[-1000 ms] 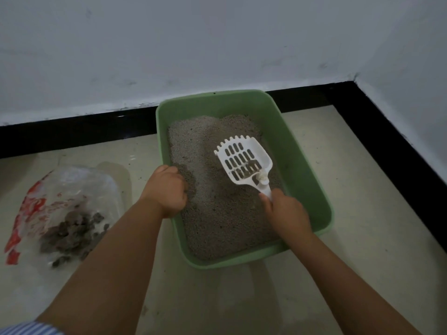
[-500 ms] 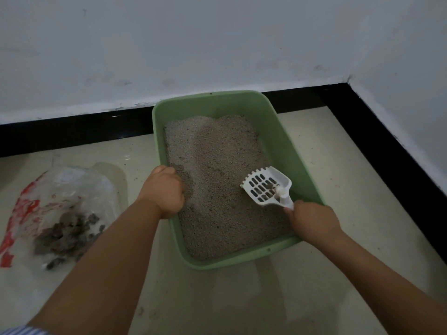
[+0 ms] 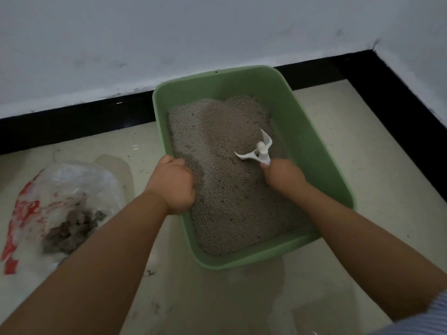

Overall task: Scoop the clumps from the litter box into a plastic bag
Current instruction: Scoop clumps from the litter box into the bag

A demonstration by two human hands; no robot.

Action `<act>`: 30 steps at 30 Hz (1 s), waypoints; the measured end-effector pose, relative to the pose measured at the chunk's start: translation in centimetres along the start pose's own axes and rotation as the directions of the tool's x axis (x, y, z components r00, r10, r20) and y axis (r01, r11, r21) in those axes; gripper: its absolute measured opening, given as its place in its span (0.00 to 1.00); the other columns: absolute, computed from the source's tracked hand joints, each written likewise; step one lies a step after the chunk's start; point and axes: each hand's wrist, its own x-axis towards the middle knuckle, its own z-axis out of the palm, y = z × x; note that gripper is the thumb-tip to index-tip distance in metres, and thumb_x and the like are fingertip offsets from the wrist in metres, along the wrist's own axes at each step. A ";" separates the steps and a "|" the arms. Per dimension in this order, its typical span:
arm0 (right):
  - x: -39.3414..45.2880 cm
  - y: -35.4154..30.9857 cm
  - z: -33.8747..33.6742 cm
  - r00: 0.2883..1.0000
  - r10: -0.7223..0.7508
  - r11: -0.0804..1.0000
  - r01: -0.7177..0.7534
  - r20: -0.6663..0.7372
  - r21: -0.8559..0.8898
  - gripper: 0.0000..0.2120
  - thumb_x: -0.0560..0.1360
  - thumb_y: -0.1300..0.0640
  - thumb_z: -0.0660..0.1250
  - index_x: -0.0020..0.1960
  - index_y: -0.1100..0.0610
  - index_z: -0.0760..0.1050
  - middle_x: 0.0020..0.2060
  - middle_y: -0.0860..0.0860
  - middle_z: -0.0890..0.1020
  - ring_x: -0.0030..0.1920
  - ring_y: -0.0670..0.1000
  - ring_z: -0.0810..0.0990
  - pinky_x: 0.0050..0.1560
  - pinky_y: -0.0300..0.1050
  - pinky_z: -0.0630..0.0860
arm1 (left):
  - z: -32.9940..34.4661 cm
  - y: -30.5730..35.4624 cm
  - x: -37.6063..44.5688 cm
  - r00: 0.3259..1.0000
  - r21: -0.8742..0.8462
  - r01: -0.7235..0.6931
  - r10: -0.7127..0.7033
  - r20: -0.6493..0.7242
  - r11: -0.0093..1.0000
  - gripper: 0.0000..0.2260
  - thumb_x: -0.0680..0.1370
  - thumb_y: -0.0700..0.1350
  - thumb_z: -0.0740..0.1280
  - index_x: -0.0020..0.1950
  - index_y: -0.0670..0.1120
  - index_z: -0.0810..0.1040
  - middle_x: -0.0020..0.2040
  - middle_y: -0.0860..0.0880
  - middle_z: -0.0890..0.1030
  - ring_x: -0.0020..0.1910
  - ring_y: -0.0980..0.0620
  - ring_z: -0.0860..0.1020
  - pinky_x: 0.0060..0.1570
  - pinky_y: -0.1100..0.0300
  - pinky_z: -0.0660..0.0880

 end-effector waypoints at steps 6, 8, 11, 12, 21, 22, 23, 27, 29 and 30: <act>3.6 -0.9 0.5 0.997 -0.022 0.999 0.025 -0.068 0.035 0.22 0.82 0.51 0.48 0.58 0.66 0.72 0.56 0.64 0.77 0.56 0.61 0.77 0.53 0.50 0.72 | -0.1 -0.3 0.0 0.996 0.010 0.002 -0.001 -0.084 1.000 0.16 0.63 0.45 0.53 0.20 0.45 0.75 0.20 0.50 0.74 0.26 0.49 0.75 0.37 0.58 0.56; 4.3 -1.6 0.7 0.993 -0.019 0.999 0.023 -0.113 0.038 0.22 0.82 0.50 0.48 0.57 0.66 0.72 0.55 0.64 0.78 0.55 0.61 0.77 0.52 0.50 0.72 | 0.2 -0.5 -0.1 0.992 -0.032 -0.013 0.008 -0.130 0.999 0.12 0.61 0.43 0.58 0.17 0.45 0.72 0.18 0.50 0.72 0.22 0.50 0.74 0.35 0.58 0.54; 4.9 -2.4 1.3 0.984 -0.011 0.999 0.019 -0.176 0.046 0.23 0.81 0.49 0.49 0.57 0.66 0.72 0.54 0.64 0.78 0.54 0.61 0.77 0.47 0.49 0.71 | -0.2 -0.2 0.2 1.000 -0.019 0.007 -0.007 -0.010 1.000 0.17 0.71 0.44 0.53 0.37 0.45 0.82 0.36 0.49 0.81 0.44 0.48 0.77 0.49 0.58 0.57; 5.1 -2.5 1.6 0.982 -0.008 0.998 0.019 -0.191 0.058 0.23 0.81 0.49 0.49 0.56 0.66 0.72 0.53 0.64 0.79 0.52 0.61 0.77 0.45 0.48 0.69 | 0.3 -0.3 0.2 1.000 -0.030 0.007 -0.007 -0.014 1.000 0.19 0.74 0.46 0.50 0.45 0.46 0.81 0.44 0.50 0.81 0.51 0.50 0.74 0.54 0.59 0.56; 3.8 -1.5 1.2 0.963 -0.025 0.978 0.078 -0.267 0.191 0.21 0.81 0.50 0.51 0.55 0.67 0.70 0.50 0.65 0.78 0.50 0.62 0.77 0.39 0.45 0.64 | -0.5 -0.1 0.3 0.991 -0.012 0.054 -0.052 0.125 0.998 0.22 0.74 0.48 0.46 0.49 0.48 0.79 0.50 0.50 0.79 0.55 0.51 0.71 0.57 0.60 0.56; 3.4 -1.4 0.9 0.957 -0.031 0.976 0.090 -0.289 0.196 0.21 0.81 0.50 0.51 0.54 0.67 0.70 0.50 0.65 0.78 0.49 0.62 0.77 0.39 0.45 0.63 | -0.5 -0.1 0.3 0.989 -0.021 0.059 -0.056 0.134 0.998 0.22 0.74 0.48 0.46 0.49 0.48 0.79 0.50 0.50 0.79 0.55 0.51 0.71 0.57 0.60 0.57; 2.7 -1.3 0.7 0.949 -0.035 0.976 0.100 -0.312 0.194 0.20 0.81 0.50 0.51 0.53 0.68 0.70 0.49 0.65 0.78 0.48 0.63 0.77 0.39 0.45 0.63 | -0.6 -0.1 0.3 0.988 -0.033 0.065 -0.059 0.139 0.997 0.23 0.71 0.48 0.45 0.49 0.48 0.79 0.50 0.50 0.80 0.55 0.51 0.71 0.57 0.60 0.56; -0.1 -1.2 -0.3 0.935 -0.084 0.983 0.135 -0.344 0.125 0.19 0.81 0.50 0.51 0.53 0.67 0.69 0.48 0.65 0.79 0.47 0.63 0.78 0.39 0.47 0.65 | -0.8 0.0 0.2 0.988 -0.016 0.079 -0.077 0.133 0.997 0.21 0.75 0.48 0.47 0.49 0.48 0.80 0.50 0.50 0.80 0.55 0.52 0.71 0.60 0.60 0.58; -1.4 -1.0 -0.2 0.938 -0.129 0.985 0.159 -0.321 0.069 0.19 0.81 0.50 0.51 0.53 0.66 0.70 0.47 0.64 0.80 0.45 0.62 0.78 0.38 0.47 0.65 | -1.0 0.1 0.2 0.987 -0.017 0.089 -0.086 0.132 0.996 0.21 0.75 0.48 0.47 0.50 0.48 0.80 0.50 0.49 0.80 0.55 0.52 0.71 0.61 0.60 0.59; -2.1 -0.9 0.0 0.940 -0.138 0.984 0.167 -0.311 0.066 0.19 0.81 0.49 0.51 0.53 0.66 0.70 0.46 0.63 0.80 0.44 0.61 0.78 0.38 0.46 0.64 | -1.1 0.1 0.2 0.988 -0.020 0.093 -0.090 0.125 0.995 0.24 0.72 0.49 0.45 0.50 0.48 0.80 0.50 0.49 0.80 0.55 0.51 0.72 0.60 0.60 0.59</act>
